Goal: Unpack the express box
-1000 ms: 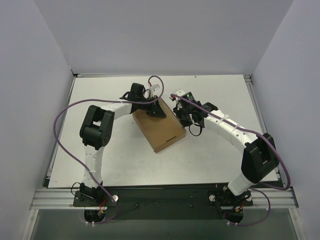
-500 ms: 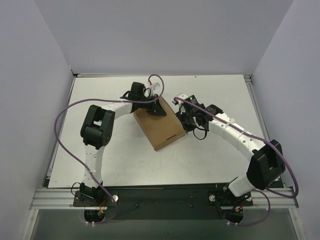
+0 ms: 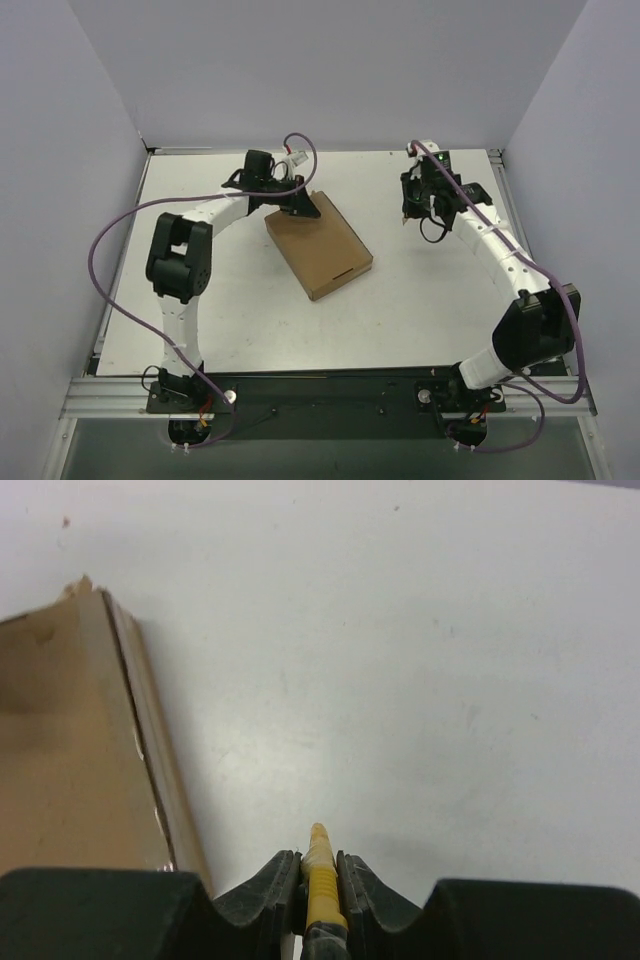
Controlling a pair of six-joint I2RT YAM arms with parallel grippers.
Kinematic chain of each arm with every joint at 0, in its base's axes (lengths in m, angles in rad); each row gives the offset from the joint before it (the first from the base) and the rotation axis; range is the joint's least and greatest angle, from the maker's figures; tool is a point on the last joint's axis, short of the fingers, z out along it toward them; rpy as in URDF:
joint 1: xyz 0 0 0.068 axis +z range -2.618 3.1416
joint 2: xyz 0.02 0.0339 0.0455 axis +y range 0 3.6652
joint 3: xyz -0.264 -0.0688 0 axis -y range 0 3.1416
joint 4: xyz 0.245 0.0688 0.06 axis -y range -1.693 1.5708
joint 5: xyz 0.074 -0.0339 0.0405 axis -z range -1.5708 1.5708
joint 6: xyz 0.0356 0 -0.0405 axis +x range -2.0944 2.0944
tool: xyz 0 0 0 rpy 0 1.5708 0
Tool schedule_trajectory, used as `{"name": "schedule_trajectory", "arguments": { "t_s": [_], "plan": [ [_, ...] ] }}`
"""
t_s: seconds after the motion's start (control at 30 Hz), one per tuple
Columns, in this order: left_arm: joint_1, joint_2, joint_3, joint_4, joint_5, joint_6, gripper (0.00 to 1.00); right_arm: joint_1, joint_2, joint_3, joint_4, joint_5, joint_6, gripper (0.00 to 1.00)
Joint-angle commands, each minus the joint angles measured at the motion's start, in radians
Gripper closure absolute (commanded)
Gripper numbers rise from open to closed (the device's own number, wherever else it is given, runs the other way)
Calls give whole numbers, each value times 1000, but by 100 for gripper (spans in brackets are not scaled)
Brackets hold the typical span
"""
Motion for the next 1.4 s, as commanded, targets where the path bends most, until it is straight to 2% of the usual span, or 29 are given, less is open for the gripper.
{"name": "schedule_trajectory", "arguments": {
  "t_s": [0.0,0.1,0.23,0.37,0.67,1.37],
  "plan": [
    [55,-189,7,-179,-34,229,82,-48,92,114,74,-43,97,100],
    [96,-234,-22,-292,-91,338,83,-59,163,203,79,-75,133,100],
    [130,-249,-27,-453,-167,484,100,-62,239,279,77,-112,156,100],
    [129,-178,42,-553,-221,534,100,-62,261,300,83,-126,185,100],
    [107,-128,79,-593,-175,541,100,-68,249,253,108,-132,189,100],
    [89,-90,30,-644,-149,551,100,-73,256,248,122,-157,183,100]
  ]
}}
